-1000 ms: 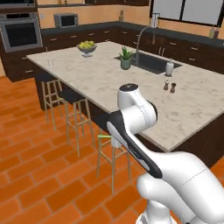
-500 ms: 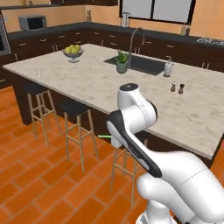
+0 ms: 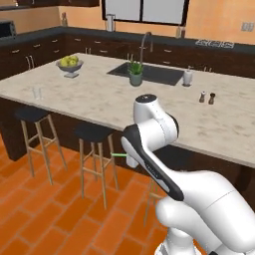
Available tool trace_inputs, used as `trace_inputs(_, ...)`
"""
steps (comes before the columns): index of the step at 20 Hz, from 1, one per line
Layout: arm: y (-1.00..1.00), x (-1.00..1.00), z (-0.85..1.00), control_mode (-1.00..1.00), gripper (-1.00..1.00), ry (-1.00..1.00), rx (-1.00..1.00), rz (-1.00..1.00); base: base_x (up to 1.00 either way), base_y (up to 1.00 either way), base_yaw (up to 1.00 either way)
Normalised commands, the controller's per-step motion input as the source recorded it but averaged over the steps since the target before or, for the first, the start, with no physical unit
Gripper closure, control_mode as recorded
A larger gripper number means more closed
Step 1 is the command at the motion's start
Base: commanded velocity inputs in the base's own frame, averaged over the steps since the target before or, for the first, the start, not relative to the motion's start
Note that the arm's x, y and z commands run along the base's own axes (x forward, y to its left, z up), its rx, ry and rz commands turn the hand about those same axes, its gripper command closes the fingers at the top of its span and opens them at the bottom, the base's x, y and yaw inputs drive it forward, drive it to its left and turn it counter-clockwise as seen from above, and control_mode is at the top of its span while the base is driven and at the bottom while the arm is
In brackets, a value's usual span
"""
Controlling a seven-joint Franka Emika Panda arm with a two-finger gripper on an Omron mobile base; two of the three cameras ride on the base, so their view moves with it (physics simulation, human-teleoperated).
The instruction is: Take a straw from the drawer in front and place it inside the glass cup on the dining counter.
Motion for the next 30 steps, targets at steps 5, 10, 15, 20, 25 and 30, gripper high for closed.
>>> trace_inputs(5, 0.00, 0.00, 0.00, 1.00, 1.00, 0.00, 0.00, 0.00, 0.15, 1.00, -0.39)
trace_inputs(10, 0.00, 0.00, 0.00, 1.00, 1.00, 0.00, 0.00, 0.00, 0.11, 1.00, -0.40)
trace_inputs(15, 0.00, 0.00, 0.00, 1.00, 1.00, 0.00, 0.00, 0.00, 0.06, 1.00, -0.39)
trace_inputs(20, 0.00, 0.00, 0.00, 1.00, 1.00, 0.00, 0.00, 0.00, 0.00, 1.00, -0.37)
trace_inputs(25, 0.00, 0.00, 0.00, 1.00, 1.00, 0.00, 0.00, 0.00, 0.00, 1.00, -0.37)
trace_inputs(30, 0.00, 0.00, 0.00, 1.00, 1.00, 0.00, 0.00, 0.00, 0.12, 0.81, -0.37)
